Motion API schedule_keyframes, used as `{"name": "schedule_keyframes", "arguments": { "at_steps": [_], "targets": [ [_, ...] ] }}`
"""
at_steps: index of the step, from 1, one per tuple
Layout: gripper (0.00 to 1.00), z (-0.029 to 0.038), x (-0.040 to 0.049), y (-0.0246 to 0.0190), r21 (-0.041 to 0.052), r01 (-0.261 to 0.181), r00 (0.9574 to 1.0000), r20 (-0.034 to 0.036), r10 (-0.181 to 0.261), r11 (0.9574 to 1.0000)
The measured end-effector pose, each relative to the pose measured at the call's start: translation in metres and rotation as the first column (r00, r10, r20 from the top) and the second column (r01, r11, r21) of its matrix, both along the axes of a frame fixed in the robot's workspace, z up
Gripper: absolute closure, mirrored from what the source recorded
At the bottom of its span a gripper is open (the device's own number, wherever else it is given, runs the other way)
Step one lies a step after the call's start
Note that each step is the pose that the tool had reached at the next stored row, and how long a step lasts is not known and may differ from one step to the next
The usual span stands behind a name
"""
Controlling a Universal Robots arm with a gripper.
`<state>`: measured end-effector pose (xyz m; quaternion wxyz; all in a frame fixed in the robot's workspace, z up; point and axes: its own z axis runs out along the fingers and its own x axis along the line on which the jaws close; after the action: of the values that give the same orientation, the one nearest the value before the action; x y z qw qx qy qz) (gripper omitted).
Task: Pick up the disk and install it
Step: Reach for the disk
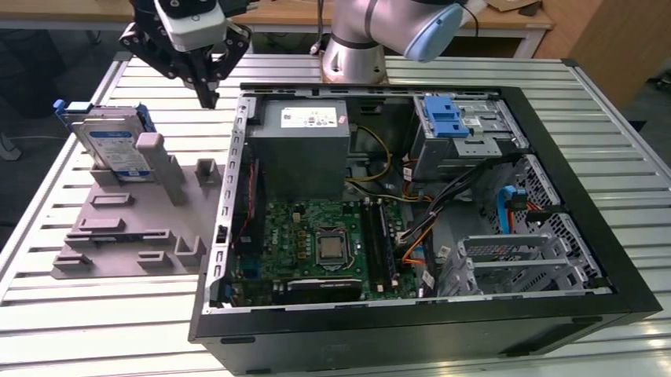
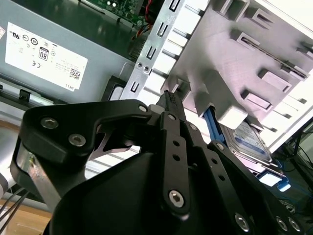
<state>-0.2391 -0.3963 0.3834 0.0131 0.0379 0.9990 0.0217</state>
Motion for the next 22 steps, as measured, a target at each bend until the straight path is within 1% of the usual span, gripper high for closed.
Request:
{"name": "schedule_keyframes", "arguments": {
  "at_steps": [10,22],
  "targets": [
    [0.89,-0.0006,-0.0056,0.0,0.0,0.0,1.0,0.0,0.0,1.0],
    [0.89,-0.0006,-0.0074,0.0,-0.0001,0.0,1.0,-0.0001,0.0,1.0]
  ]
}}
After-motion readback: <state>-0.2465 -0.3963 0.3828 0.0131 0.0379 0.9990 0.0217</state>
